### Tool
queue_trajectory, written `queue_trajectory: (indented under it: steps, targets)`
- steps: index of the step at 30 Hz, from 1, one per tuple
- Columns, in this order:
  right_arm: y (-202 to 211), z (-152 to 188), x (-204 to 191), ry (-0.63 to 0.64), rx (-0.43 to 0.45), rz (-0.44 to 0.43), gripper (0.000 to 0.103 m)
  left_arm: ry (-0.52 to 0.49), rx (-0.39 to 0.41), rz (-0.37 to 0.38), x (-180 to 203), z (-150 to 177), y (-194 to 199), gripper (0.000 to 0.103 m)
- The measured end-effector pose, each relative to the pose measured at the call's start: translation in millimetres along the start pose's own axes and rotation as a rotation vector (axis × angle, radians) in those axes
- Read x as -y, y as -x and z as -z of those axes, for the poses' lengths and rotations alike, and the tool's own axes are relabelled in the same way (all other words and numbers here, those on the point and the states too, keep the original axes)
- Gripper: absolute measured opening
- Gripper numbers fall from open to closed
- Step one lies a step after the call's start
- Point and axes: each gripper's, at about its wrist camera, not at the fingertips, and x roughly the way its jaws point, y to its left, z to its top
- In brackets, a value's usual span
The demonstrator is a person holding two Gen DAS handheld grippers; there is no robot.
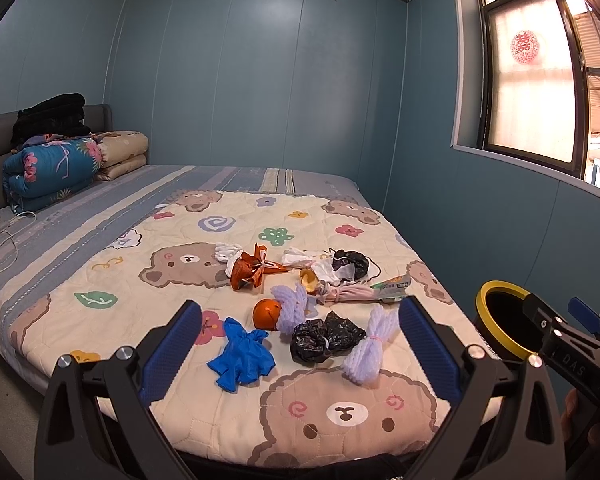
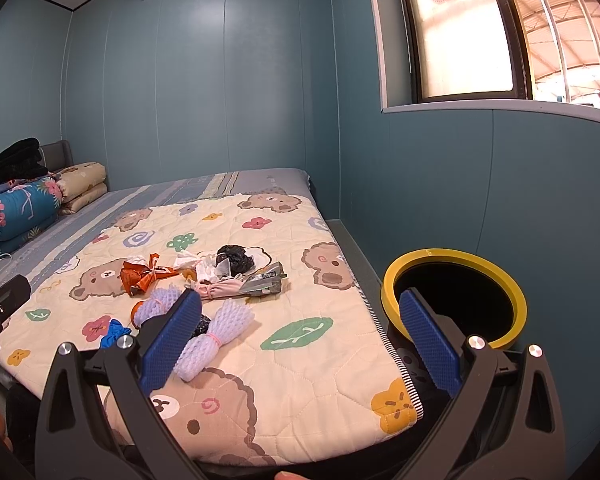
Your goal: Collect trash
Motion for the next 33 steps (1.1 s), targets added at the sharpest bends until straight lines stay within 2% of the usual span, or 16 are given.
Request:
queue_trajectory:
  steps: [29,32,33]
  targets:
    - [-9,6,2,-0.008,-0.024,0.008,0.095,0.007,-0.028,-0.001,-2,21,-6,0.095]
    - [-19,6,1,0.005,-0.05,-0.013,0.095,0.019,-0.058,-0.008,-9,19,-15,0.095]
    - [-24,6,-2,0.022,-0.073,-0.049,0.095,0.023,-0.073,-0.013,-12,20,-19,0.095]
